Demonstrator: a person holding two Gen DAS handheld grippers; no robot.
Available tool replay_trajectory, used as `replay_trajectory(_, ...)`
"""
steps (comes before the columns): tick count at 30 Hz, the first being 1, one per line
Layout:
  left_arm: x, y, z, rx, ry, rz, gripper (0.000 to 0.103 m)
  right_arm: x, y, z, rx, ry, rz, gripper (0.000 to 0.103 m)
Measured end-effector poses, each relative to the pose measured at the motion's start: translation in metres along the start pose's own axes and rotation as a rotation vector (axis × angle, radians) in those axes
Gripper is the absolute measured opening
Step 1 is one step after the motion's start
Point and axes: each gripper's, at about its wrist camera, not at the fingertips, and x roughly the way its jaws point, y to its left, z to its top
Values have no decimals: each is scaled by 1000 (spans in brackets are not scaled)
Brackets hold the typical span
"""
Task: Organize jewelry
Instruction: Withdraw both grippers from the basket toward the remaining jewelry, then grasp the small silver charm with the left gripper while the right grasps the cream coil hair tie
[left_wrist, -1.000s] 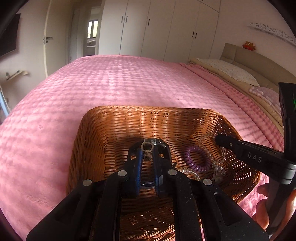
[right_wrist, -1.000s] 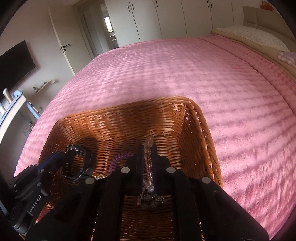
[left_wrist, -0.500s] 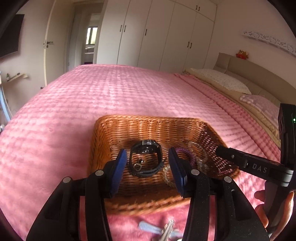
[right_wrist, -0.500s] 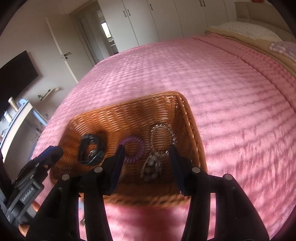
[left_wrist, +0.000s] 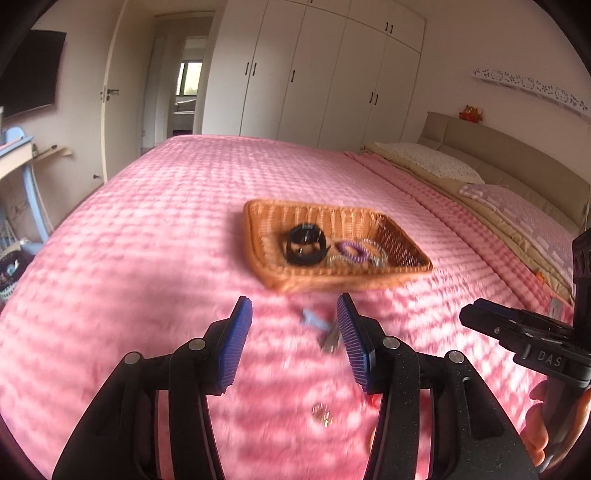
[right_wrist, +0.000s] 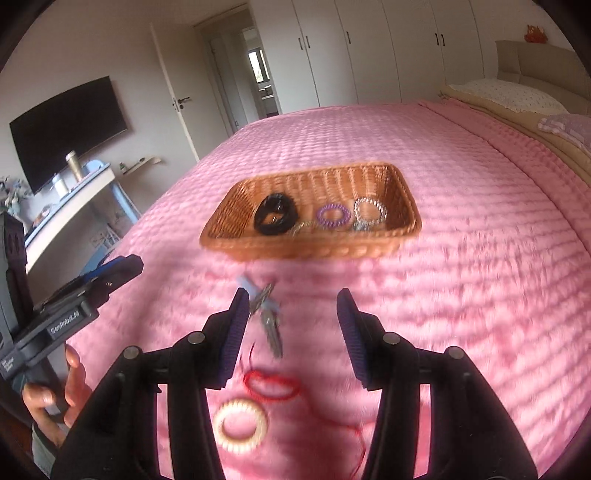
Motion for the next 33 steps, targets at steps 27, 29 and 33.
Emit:
replay_trajectory(27,18,-1,-92,19,219,-82,45,47,40,-98,-86,195,-48,19)
replay_trajectory(29,22,-7,-91,46,232,-79,45,50,42,-97,-101,201,-70,15)
replay_trajectory(33,38,-16,-87,57,260,-84,45,49,35,-94,-88,200,-109,10)
